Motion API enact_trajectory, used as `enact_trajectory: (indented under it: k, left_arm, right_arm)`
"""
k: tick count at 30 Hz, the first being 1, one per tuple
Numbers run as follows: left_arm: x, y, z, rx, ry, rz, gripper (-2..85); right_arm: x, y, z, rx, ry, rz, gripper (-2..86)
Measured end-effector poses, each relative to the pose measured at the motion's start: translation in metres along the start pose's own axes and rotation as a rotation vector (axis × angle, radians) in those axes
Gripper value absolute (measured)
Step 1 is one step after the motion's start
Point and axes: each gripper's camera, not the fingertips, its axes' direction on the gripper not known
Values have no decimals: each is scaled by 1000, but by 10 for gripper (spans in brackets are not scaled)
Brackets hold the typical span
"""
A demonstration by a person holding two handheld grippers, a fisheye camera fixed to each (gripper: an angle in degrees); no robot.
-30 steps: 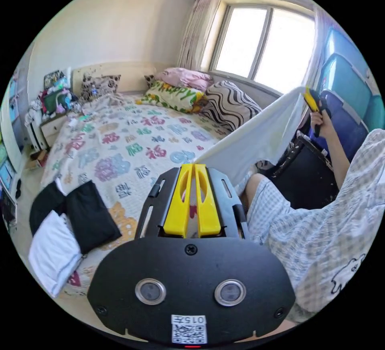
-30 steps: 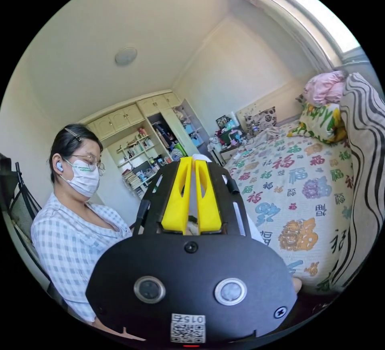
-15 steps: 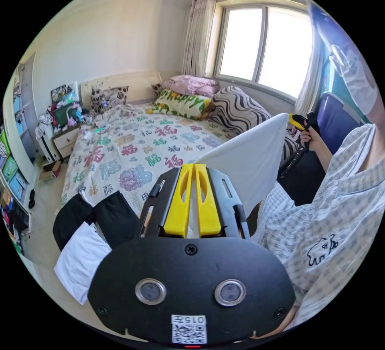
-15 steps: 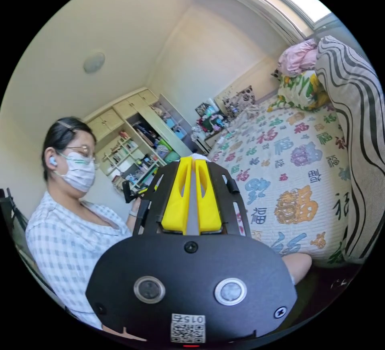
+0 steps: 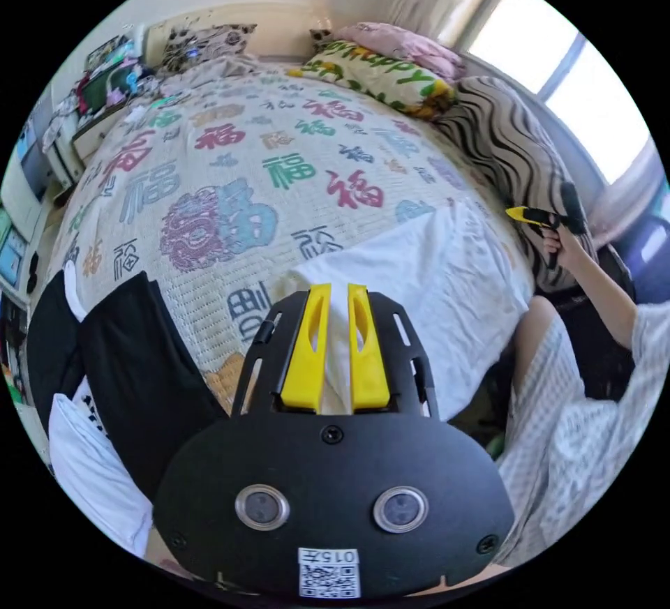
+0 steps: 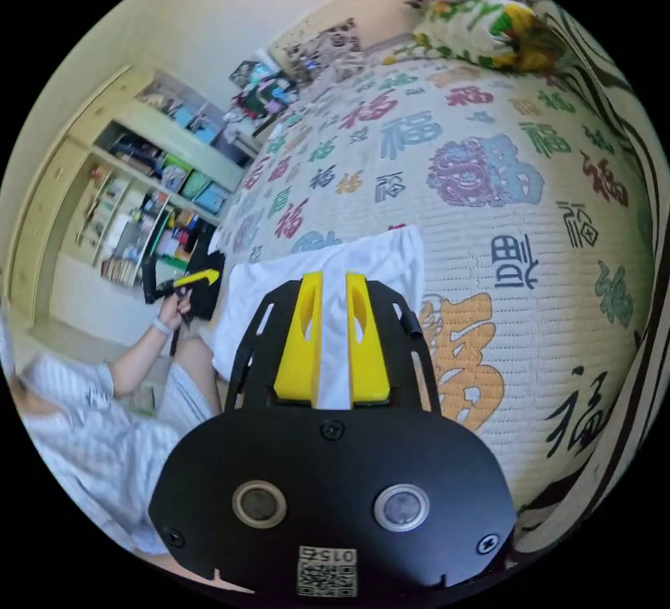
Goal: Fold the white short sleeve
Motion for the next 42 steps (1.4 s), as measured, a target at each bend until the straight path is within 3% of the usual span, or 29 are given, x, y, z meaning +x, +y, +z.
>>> enact_trajectory:
  k: [8,17,21,28,37,42]
  left_arm:
    - [53,45,73,-293,199,242,83]
    - [20,27,127,-389,51,362,60]
    - [-15,19,135,-395,83,333,14]
    - [-69,-15,108,-298,83,293,-5]
    - [-229,-189,76,-8,-1,217,-6]
    - [-354,-276,132,10,36,-56,-6]
  right_arm:
    - [-87,34,56,-441,88,-506,76]
    - [-100,19,113,-687,281,-686,62]
    - [-97,-1,109,-678,245,-632,4]
    - [-91,-46,76,-571,213,-499,-5]
    - [-59,-222,30,-287,312,-431,-6]
    - [-5,-336,64,-224,400,-290,-5]
